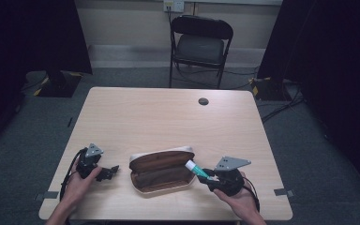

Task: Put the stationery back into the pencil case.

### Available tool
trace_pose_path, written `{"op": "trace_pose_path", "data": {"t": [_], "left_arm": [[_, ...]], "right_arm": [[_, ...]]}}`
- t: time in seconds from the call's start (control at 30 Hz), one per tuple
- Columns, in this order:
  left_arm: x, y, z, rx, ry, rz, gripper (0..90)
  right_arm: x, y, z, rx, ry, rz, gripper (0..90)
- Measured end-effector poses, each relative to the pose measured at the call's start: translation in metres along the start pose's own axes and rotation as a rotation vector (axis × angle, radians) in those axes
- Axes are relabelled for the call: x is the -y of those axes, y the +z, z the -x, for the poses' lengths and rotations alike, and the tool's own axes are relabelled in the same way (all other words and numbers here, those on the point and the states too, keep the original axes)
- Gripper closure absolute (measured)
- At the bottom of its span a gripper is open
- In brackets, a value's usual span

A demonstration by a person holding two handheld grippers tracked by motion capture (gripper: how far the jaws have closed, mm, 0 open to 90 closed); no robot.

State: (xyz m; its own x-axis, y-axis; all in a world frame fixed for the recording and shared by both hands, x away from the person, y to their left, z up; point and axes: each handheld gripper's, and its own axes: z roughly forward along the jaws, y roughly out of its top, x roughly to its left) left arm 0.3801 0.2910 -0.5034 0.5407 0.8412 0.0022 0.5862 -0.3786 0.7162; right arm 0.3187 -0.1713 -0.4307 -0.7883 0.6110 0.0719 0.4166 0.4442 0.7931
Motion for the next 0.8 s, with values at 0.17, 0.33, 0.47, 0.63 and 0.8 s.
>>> {"op": "trace_pose_path", "data": {"t": [0.17, 0.33, 0.47, 0.63, 0.8], "left_arm": [[0.0, 0.0, 0.0, 0.0, 0.001, -0.003, 0.3], [0.0, 0.0, 0.0, 0.0, 0.001, -0.002, 0.2], [0.0, 0.0, 0.0, 0.0, 0.0, -0.002, 0.2], [0.0, 0.0, 0.0, 0.0, 0.0, -0.002, 0.2], [0.0, 0.0, 0.0, 0.0, 0.0, -0.001, 0.2]], "right_arm": [[-0.007, 0.008, -0.008, -0.027, -0.024, -0.003, 66.5], [-0.011, 0.015, -0.012, -0.041, -0.036, -0.007, 66.5], [-0.017, 0.023, -0.017, -0.054, -0.057, -0.011, 66.5], [-0.026, 0.035, -0.025, -0.071, -0.089, -0.024, 66.5], [-0.036, 0.044, -0.029, -0.085, -0.111, -0.022, 66.5]]}}
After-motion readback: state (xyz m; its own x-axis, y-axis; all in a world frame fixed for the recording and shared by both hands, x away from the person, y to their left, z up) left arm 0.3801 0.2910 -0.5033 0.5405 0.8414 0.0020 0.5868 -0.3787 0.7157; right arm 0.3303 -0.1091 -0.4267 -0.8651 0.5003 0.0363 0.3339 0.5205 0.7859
